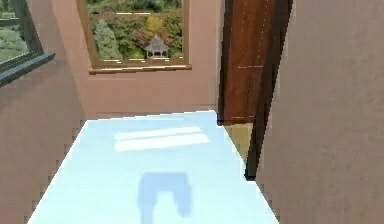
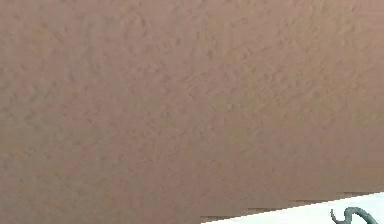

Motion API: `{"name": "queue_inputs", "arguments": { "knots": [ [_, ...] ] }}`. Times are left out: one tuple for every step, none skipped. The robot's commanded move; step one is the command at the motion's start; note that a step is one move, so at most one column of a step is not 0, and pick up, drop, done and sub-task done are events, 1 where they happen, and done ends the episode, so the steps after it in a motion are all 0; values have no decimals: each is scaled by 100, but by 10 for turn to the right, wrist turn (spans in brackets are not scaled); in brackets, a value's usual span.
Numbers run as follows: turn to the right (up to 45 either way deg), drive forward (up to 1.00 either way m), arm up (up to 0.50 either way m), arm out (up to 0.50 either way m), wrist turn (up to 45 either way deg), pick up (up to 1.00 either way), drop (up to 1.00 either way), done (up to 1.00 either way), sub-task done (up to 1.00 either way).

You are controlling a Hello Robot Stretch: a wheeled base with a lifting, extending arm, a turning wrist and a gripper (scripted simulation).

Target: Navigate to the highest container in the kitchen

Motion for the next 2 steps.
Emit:
{"name": "queue_inputs", "arguments": {
  "knots": [
    [0,100,0,0,0,0,0,0,0],
    [0,50,0,0,0,0,0,0,0]
  ]
}}
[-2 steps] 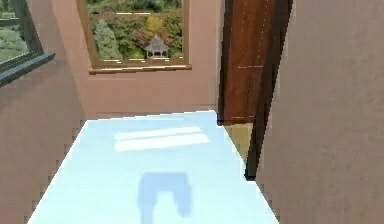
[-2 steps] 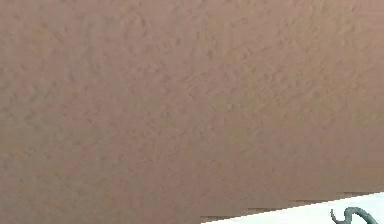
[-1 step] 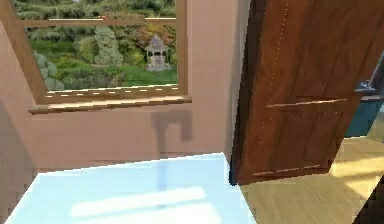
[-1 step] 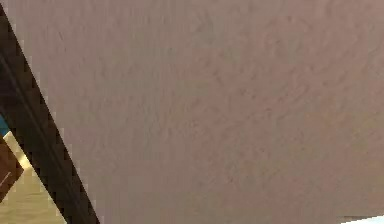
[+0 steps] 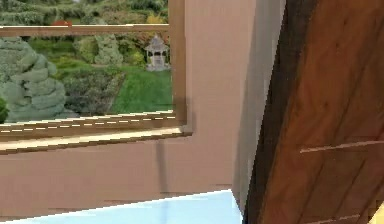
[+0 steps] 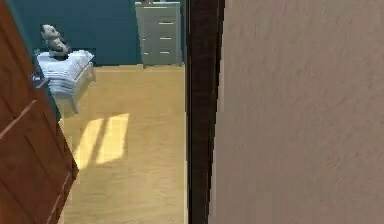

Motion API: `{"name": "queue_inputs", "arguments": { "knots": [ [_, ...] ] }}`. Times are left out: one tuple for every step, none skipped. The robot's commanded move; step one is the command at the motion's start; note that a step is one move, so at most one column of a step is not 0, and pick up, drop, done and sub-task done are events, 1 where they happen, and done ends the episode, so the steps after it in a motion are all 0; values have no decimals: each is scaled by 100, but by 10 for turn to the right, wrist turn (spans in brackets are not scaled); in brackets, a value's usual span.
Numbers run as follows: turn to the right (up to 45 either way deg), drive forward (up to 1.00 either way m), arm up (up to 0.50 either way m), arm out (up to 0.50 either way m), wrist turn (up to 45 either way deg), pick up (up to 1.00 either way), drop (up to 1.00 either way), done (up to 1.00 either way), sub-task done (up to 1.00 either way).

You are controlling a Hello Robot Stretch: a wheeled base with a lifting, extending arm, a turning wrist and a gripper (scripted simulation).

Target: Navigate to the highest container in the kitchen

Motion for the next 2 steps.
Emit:
{"name": "queue_inputs", "arguments": {
  "knots": [
    [240,0,0,0,0,0,0,0,0],
    [0,30,0,0,0,0,0,0,0]
  ]
}}
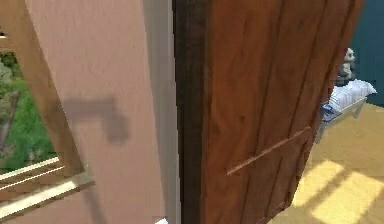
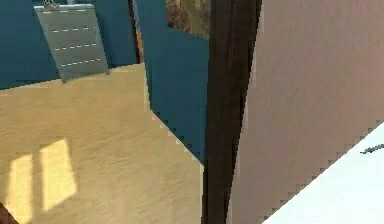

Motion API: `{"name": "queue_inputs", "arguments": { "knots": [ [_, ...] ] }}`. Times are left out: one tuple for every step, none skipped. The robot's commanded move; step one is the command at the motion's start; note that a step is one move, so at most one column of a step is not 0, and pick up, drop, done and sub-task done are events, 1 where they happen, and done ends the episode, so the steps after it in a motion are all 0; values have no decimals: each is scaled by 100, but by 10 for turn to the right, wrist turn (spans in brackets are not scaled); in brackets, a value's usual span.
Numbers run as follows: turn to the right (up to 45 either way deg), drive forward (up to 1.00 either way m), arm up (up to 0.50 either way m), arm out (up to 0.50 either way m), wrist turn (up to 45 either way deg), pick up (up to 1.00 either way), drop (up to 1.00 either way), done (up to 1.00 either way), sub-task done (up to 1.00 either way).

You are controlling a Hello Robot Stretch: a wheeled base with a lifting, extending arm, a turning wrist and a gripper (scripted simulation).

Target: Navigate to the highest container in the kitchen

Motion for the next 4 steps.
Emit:
{"name": "queue_inputs", "arguments": {
  "knots": [
    [450,0,0,0,0,0,0,0,0],
    [180,0,0,0,0,0,0,0,0],
    [0,60,0,0,0,0,0,0,0],
    [90,0,0,0,0,0,0,0,0]
  ]
}}
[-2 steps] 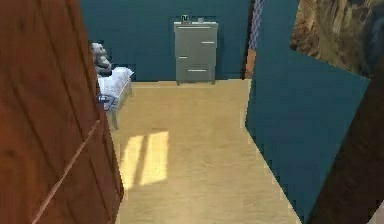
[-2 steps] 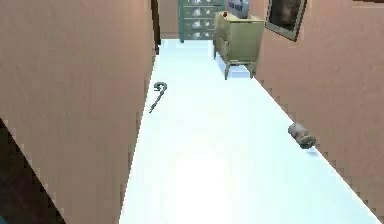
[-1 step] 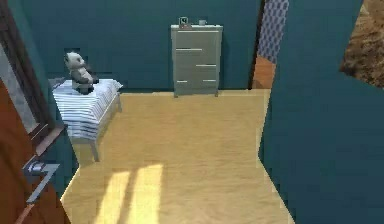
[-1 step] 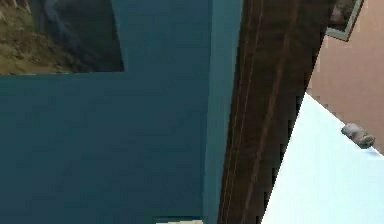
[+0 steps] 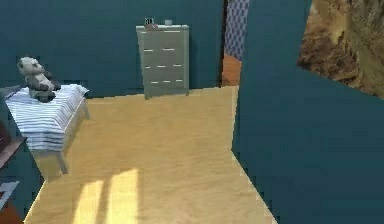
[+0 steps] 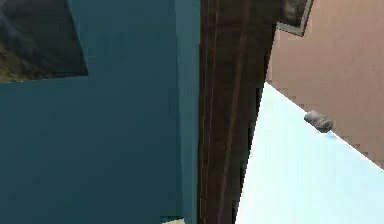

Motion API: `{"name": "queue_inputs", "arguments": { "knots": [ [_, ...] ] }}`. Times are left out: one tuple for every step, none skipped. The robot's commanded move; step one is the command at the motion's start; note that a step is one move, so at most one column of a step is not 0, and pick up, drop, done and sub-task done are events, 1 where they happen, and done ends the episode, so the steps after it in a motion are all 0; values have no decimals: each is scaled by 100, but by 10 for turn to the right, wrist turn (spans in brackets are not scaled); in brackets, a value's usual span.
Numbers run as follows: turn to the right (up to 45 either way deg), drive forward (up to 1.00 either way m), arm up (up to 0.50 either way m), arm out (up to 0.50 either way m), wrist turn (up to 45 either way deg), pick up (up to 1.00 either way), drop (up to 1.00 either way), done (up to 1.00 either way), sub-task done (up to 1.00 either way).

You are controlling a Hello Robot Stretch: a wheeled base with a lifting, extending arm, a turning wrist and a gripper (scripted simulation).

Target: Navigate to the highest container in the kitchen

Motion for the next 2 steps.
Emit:
{"name": "queue_inputs", "arguments": {
  "knots": [
    [0,100,0,0,0,0,0,0,0],
    [30,0,0,0,0,0,0,0,0]
  ]
}}
